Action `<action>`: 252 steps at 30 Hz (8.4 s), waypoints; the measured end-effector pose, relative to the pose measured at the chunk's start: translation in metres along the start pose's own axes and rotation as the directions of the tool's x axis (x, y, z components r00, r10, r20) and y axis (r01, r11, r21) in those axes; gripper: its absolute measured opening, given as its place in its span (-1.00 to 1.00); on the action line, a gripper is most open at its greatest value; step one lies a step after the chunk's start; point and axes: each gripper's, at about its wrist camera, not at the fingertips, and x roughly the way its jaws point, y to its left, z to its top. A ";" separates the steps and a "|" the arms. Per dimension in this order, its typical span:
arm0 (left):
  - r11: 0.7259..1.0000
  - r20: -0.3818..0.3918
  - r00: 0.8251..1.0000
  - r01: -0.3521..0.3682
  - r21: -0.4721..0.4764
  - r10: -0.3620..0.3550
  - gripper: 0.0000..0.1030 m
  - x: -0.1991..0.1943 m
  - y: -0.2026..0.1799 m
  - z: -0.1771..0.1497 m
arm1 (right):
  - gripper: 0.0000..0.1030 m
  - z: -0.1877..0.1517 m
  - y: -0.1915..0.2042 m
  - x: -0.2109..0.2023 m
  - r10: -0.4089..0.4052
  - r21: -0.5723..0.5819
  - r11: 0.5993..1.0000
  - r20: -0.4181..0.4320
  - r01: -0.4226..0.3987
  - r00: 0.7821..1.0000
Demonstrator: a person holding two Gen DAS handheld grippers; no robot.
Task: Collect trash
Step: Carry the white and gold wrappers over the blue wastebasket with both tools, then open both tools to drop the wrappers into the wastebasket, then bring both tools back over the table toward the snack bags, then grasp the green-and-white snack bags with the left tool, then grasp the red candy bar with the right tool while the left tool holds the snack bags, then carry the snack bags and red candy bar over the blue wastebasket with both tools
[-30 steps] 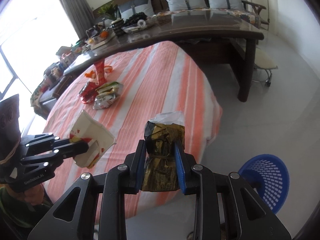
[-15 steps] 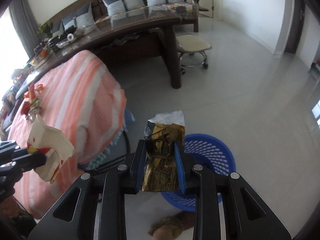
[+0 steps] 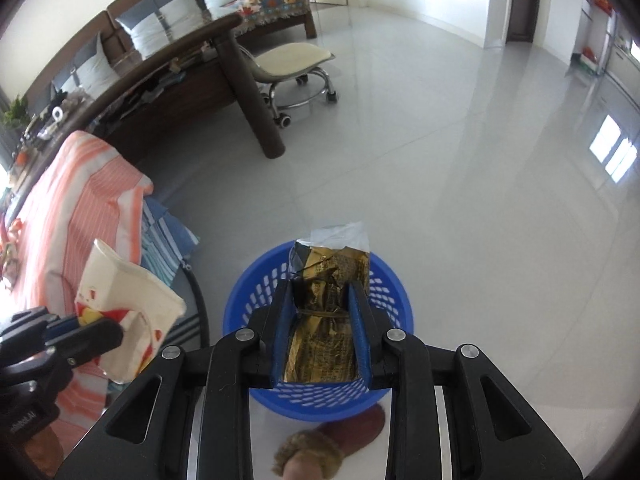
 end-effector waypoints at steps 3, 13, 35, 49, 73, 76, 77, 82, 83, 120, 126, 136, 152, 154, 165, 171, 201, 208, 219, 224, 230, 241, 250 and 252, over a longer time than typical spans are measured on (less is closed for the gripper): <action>1.000 -0.015 1.000 0.001 0.008 -0.001 -0.80 0.011 -0.004 0.002 | -0.45 0.000 -0.006 0.005 0.007 0.024 1.000 -0.006 -0.007 1.000; 1.000 -0.050 0.999 0.019 0.022 -0.018 -0.76 0.038 -0.006 -0.002 | -0.40 0.001 -0.023 0.007 0.055 0.126 0.990 0.011 -0.056 0.998; 0.994 0.154 0.985 -0.089 0.064 0.078 0.31 -0.077 0.002 -0.048 | 0.76 0.009 0.020 -0.050 -0.114 0.009 0.993 0.277 0.116 0.954; 0.929 0.185 0.912 -0.347 -0.131 0.367 0.34 -0.207 0.104 -0.128 | 0.90 -0.024 0.183 -0.087 0.064 -0.299 0.950 0.476 0.093 0.877; 0.741 0.045 0.797 -0.537 -0.404 0.602 0.49 -0.280 0.250 -0.227 | 0.90 -0.144 0.382 -0.019 0.329 -0.704 0.688 0.083 -0.178 0.941; 0.742 0.039 0.794 -0.547 -0.389 0.606 0.57 -0.277 0.251 -0.224 | 0.90 -0.144 0.380 -0.011 0.309 -0.694 0.697 0.063 -0.181 0.949; 0.743 0.039 0.796 -0.545 -0.388 0.604 0.58 -0.277 0.252 -0.224 | 0.90 -0.144 0.378 -0.010 0.306 -0.690 0.700 0.058 -0.183 0.950; 0.744 0.038 0.796 -0.546 -0.385 0.604 0.61 -0.276 0.251 -0.222 | 0.90 -0.144 0.375 -0.009 0.302 -0.688 0.701 0.046 -0.189 0.952; 0.744 0.037 0.797 -0.546 -0.384 0.603 0.63 -0.276 0.251 -0.223 | 0.90 -0.145 0.375 -0.010 0.302 -0.690 0.699 0.044 -0.189 0.952; 0.887 0.153 0.897 -0.360 -0.290 0.414 -0.63 -0.251 0.300 -0.131 | 0.91 -0.151 0.380 -0.016 0.303 -0.731 0.661 0.053 -0.169 0.952; 0.874 0.163 0.894 -0.345 -0.344 0.417 -0.83 -0.292 0.267 -0.193 | 0.91 -0.148 0.380 -0.014 0.301 -0.721 0.671 0.052 -0.173 0.952; 0.812 0.111 0.858 -0.423 -0.401 0.502 -0.20 -0.333 0.268 -0.256 | 0.91 -0.142 0.379 -0.014 0.338 -0.671 0.700 0.013 -0.242 0.941; 0.880 0.171 0.877 -0.400 -0.255 0.448 -0.11 -0.307 0.288 -0.225 | 0.86 -0.053 0.450 0.017 0.362 -0.631 0.711 -0.048 -0.309 0.931; 0.865 0.172 0.865 -0.416 -0.279 0.472 -0.17 -0.312 0.289 -0.229 | 0.70 -0.042 0.465 0.031 0.351 -0.642 0.698 -0.077 -0.316 0.933; 0.830 0.166 0.855 -0.401 -0.388 0.491 -0.17 -0.330 0.307 -0.247 | 0.20 -0.044 0.558 0.080 0.392 -0.772 0.527 -0.150 -0.355 0.908; 0.821 0.151 0.849 -0.420 -0.387 0.506 -0.17 -0.327 0.299 -0.244 | -0.50 -0.037 0.545 0.069 0.407 -0.738 0.557 -0.157 -0.380 0.900; 0.842 0.132 0.900 -0.325 -0.431 0.415 0.25 -0.328 0.264 -0.258 | 0.15 -0.050 0.428 0.011 0.238 -0.532 0.766 -0.287 -0.361 0.928; 0.841 0.129 0.897 -0.336 -0.424 0.423 -0.40 -0.326 0.261 -0.249 | -0.77 -0.055 0.427 0.015 0.226 -0.541 0.763 -0.289 -0.354 0.930; 0.879 0.177 0.905 -0.303 -0.368 0.386 -0.51 -0.318 0.229 -0.206 | -0.84 -0.052 0.393 -0.028 0.332 -0.532 0.752 -0.205 -0.390 0.921; 0.902 0.178 0.921 -0.274 -0.333 0.346 -0.51 -0.301 0.206 -0.175 | -0.84 -0.045 0.370 -0.033 0.357 -0.499 0.769 -0.183 -0.399 0.916; 0.945 0.190 0.949 -0.197 -0.261 0.251 -0.51 -0.270 0.163 -0.128 | -0.84 -0.024 0.309 -0.042 0.346 -0.427 0.829 -0.115 -0.361 0.931; 0.993 0.139 0.987 -0.064 -0.104 0.078 -0.51 -0.169 0.073 -0.043 | -0.84 0.009 0.147 -0.047 0.177 -0.219 0.961 0.007 -0.171 0.984; 0.999 0.059 0.998 -0.003 -0.045 0.006 -0.51 -0.078 0.028 -0.009 | -0.84 0.004 0.051 -0.008 0.061 -0.054 0.997 0.007 -0.061 0.998; 0.999 0.050 0.999 0.003 -0.048 0.000 -0.51 -0.063 0.023 -0.008 | -0.84 0.001 0.035 -0.002 0.067 -0.015 0.998 -0.017 -0.068 0.998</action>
